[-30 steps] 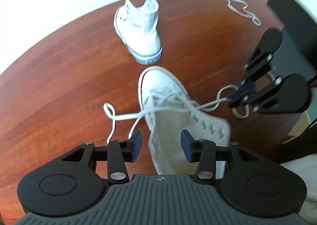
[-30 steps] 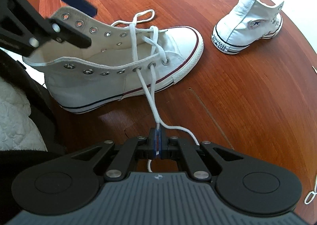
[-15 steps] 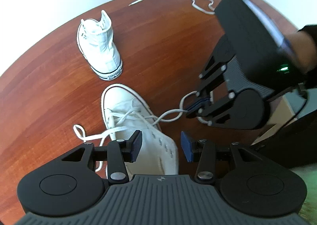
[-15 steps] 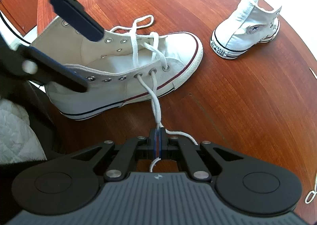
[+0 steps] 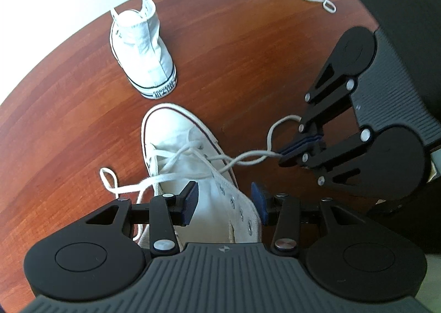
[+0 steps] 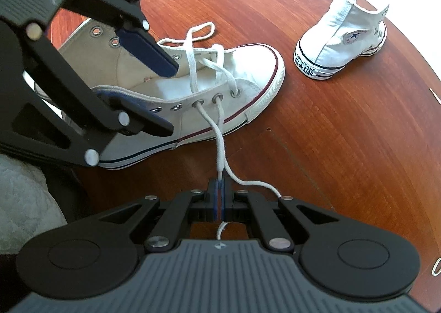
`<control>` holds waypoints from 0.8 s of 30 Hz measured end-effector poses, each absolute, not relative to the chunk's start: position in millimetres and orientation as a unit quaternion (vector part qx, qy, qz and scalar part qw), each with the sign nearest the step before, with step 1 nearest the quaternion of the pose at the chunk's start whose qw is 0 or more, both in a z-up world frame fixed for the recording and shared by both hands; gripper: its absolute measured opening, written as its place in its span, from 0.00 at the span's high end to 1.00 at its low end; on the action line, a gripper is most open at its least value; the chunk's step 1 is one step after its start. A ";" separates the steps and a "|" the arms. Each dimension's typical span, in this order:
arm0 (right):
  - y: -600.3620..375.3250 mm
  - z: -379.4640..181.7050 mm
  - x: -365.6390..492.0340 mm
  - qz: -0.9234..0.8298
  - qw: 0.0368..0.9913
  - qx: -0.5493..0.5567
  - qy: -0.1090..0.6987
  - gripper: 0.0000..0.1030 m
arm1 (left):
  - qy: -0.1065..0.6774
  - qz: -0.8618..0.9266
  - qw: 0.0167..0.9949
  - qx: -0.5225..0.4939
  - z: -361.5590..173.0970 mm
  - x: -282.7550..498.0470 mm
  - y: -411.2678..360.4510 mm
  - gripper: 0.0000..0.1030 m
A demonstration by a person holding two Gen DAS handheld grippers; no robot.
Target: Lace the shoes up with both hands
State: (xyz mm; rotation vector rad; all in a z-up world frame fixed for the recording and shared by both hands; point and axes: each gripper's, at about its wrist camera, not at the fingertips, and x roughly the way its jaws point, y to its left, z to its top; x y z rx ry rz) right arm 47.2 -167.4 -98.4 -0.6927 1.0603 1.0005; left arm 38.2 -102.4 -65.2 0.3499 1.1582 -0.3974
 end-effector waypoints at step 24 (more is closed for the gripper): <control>-233.0 -104.1 59.9 0.372 0.704 -0.287 0.533 0.97 | 0.548 -0.169 0.816 0.069 -69.5 40.3 -70.1 0.91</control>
